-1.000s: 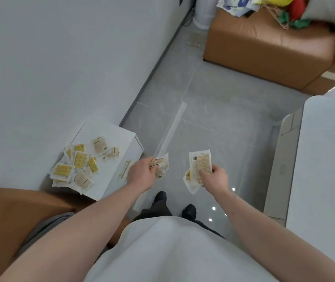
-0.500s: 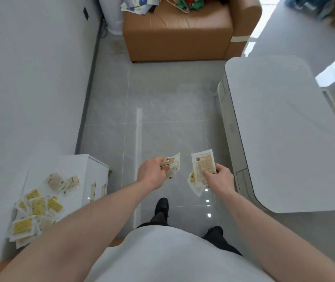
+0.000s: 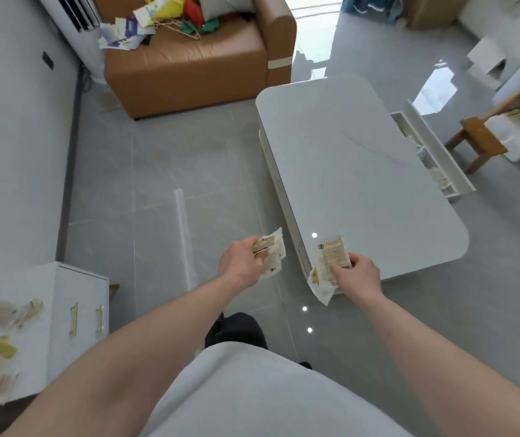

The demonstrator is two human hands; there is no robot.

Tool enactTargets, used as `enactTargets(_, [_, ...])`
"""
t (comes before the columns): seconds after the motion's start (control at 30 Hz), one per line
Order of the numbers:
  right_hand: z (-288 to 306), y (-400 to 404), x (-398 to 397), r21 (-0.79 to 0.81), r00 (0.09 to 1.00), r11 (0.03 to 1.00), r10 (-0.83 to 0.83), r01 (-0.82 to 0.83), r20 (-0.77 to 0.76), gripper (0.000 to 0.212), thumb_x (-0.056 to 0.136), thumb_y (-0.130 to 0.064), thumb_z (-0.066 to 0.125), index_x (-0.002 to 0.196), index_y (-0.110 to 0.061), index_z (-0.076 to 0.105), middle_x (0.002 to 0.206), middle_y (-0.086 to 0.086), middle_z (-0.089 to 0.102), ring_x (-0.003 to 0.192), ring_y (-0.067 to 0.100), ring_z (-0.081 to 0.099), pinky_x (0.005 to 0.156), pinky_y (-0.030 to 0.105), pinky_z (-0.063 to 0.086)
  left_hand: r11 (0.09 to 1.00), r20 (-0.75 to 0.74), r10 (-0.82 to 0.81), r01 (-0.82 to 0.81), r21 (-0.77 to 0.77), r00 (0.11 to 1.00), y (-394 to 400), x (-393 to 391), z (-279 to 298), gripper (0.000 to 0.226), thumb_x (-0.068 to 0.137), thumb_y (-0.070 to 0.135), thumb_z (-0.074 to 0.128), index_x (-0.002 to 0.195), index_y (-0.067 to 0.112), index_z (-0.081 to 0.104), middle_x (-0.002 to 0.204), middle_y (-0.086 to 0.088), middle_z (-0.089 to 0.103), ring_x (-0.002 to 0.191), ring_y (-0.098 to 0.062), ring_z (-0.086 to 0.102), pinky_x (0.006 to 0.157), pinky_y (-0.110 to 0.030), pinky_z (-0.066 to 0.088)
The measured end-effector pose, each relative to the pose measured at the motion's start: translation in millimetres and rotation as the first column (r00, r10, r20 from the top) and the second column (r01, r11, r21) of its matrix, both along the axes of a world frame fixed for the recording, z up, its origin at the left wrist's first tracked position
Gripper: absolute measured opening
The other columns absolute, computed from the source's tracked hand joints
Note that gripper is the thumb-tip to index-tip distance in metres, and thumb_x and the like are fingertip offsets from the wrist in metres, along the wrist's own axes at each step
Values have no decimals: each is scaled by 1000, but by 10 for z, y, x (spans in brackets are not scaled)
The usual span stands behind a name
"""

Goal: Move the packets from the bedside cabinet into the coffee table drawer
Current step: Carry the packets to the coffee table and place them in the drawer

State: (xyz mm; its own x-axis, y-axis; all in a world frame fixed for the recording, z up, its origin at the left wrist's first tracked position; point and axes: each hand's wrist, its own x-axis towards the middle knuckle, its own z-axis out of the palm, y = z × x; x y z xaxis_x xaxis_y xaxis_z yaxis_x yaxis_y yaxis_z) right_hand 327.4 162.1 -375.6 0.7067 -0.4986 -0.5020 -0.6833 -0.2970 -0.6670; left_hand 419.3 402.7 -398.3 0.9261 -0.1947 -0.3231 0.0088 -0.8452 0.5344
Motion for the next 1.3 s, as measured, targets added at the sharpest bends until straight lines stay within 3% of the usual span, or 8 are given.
enactTargets(0.13, [41, -657, -225, -12, 1000, 1000, -22, 22, -3, 7, 88, -26, 69, 82, -25, 73, 78, -9, 74, 76, 13, 71, 57, 28, 50, 999, -21, 29, -29, -14, 999, -530, -202, 56, 9, 98, 40, 61, 103, 33, 64, 92, 8, 69, 84, -23, 64, 74, -37, 54])
enactTargets(0.37, [34, -1574, -81, 3, 999, 1000, -14, 14, 35, 8, 91, -26, 73, 98, -26, 70, 90, -12, 73, 81, 4, 68, 60, 22, 49, 991, -17, 101, -99, 92, 995, -1226, 30, -7, 19, 97, 40, 63, 114, 30, 65, 99, 0, 73, 94, -31, 67, 77, -36, 53])
enactTargets(0.47, [28, -2073, 16, -5, 999, 1000, -29, 29, 39, 8, 90, -26, 74, 96, -27, 70, 89, -13, 73, 82, 6, 69, 65, 26, 52, 989, -32, 103, -99, 107, 994, -1694, 228, -107, 16, 97, 40, 64, 109, 29, 65, 101, -2, 73, 97, -32, 68, 79, -38, 53])
enactTargets(0.6, [82, -2810, 71, -2, 998, 998, -67, 67, 15, 5, 91, -22, 73, 93, -26, 70, 89, -11, 73, 81, 5, 69, 60, 21, 49, 992, -94, 92, -82, 100, 991, -2514, 425, -214, 11, 96, 38, 64, 101, 27, 63, 95, 1, 70, 92, -30, 66, 73, -35, 50])
enactTargets(0.7, [123, -3402, 120, -17, 994, 994, -111, 111, 17, 6, 91, -21, 72, 88, -26, 69, 85, -9, 73, 79, 10, 70, 59, 25, 51, 998, -116, -5, 12, 61, 993, -3274, 619, -234, 12, 96, 36, 63, 99, 25, 61, 94, 2, 69, 89, -28, 65, 72, -37, 52])
enactTargets(0.8, [156, -4007, 148, -69, 981, 979, -192, 192, 18, 7, 91, -23, 71, 85, -22, 68, 79, -8, 71, 71, 7, 66, 53, 25, 43, 995, -104, -93, 97, 34, 990, -4032, 796, -149, 14, 96, 39, 60, 93, 25, 57, 88, 4, 66, 84, -26, 64, 66, -35, 51])
enactTargets(1.0, [122, -5118, 97, -73, 969, 966, -246, 247, 18, 11, 92, -26, 69, 82, -25, 67, 80, -10, 71, 75, 7, 65, 56, 25, 45, 988, -136, -147, 138, -76, 980, -5466, 813, -10, 18, 93, 41, 61, 90, 25, 55, 85, 7, 65, 83, -26, 63, 65, -33, 45])
enactTargets(1.3, [-41, -6844, 106, -51, 994, 993, -105, 104, -10, 13, 93, -27, 70, 82, -31, 66, 81, -17, 71, 77, -1, 66, 55, 19, 43, 997, -170, 50, -59, -51, 984, -6881, 557, -140, 14, 96, 36, 60, 89, 25, 56, 86, 4, 65, 80, -20, 63, 70, -36, 53])
